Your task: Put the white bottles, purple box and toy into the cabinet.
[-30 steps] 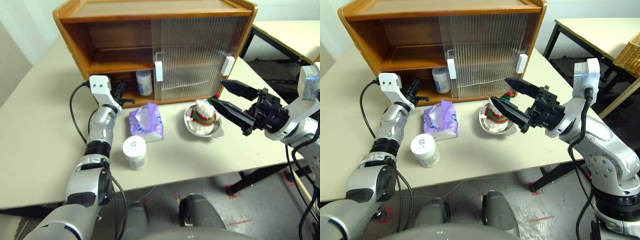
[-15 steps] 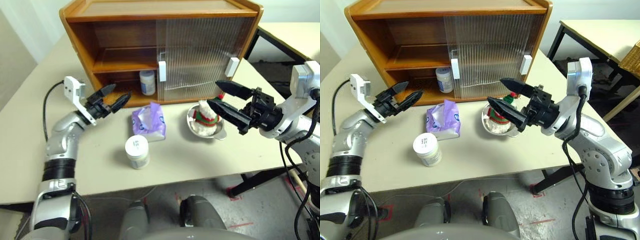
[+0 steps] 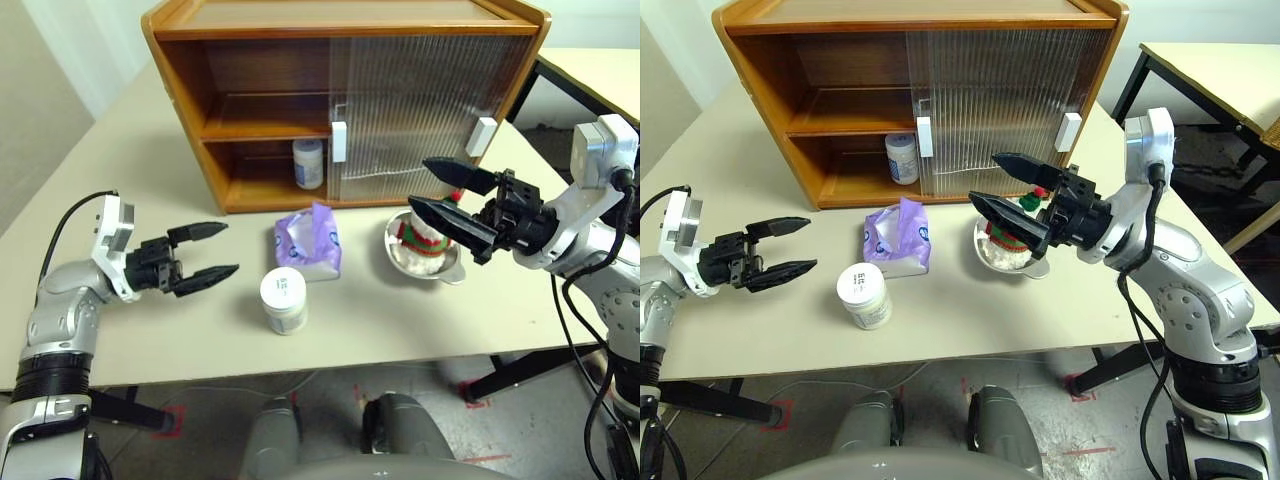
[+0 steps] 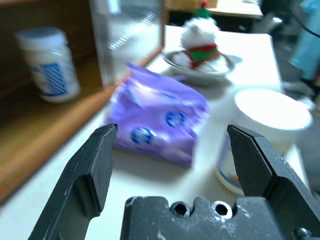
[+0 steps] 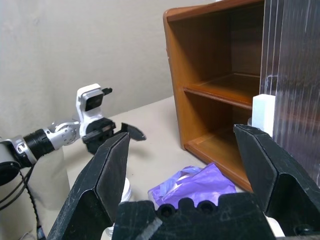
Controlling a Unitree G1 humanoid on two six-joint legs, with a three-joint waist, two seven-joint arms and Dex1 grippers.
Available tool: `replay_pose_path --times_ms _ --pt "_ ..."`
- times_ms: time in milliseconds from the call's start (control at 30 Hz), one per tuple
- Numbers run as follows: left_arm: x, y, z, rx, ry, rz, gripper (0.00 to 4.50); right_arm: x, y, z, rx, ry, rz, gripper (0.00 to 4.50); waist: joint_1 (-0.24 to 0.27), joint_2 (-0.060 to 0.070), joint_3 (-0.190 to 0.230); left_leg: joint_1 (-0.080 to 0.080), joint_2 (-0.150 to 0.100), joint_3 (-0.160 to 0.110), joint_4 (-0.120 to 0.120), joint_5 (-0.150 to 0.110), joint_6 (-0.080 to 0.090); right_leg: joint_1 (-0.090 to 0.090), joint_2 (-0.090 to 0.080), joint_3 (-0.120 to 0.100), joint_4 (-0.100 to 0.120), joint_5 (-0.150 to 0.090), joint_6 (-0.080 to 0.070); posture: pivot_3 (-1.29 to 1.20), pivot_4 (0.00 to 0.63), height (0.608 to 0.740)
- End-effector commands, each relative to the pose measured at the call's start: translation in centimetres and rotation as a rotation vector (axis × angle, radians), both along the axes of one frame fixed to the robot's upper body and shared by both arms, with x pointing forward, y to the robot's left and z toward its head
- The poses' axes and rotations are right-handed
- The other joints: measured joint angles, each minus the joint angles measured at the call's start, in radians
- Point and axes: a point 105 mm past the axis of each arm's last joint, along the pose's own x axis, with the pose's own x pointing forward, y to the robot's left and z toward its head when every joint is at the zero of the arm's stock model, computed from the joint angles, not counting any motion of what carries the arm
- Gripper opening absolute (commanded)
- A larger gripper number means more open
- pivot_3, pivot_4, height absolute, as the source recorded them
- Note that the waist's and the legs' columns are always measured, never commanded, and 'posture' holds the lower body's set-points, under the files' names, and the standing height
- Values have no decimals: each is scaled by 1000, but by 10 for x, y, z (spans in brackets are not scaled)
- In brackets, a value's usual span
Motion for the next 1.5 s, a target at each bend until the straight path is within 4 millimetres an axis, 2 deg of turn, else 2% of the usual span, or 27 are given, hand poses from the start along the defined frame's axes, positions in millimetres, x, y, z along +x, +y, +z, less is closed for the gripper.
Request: replay_pose_path --times_ms 33,233,333,700,900,1500 --pt "-11 -1 -10 33 29 -70 4472 1 0 2 -11 -9 9 4500 1 2 1 0 0 0 0 0 0 0 0 0 0 0 0 2 0 740" --pt "-34 -16 -32 117 63 -237 4472 -1 -2 2 -23 -8 9 4500 1 3 2 0 0 0 -1 0 0 0 0 0 0 0 0 -13 0 740" --pt "-39 -23 -40 134 81 -291 4472 -2 -2 2 -26 -8 8 4500 0 4 3 0 0 0 -1 0 0 -1 -1 0 0 0 0 -22 0 740" --pt "-21 -39 -51 107 50 -322 4472 -5 -3 5 -32 -14 -11 4500 -3 6 4 0 0 1 0 0 0 0 -1 0 0 0 0 -58 0 740" --pt "-24 -51 -59 87 64 -362 4472 -5 -5 6 -36 -16 -24 4500 -5 6 4 0 1 1 -1 0 0 -1 1 0 0 2 4 -73 0 740" --pt "-22 -72 -60 32 66 -399 4472 -7 -7 7 -38 -15 -46 4500 -8 6 4 0 1 1 0 0 0 -1 2 0 0 2 4 -96 0 740"
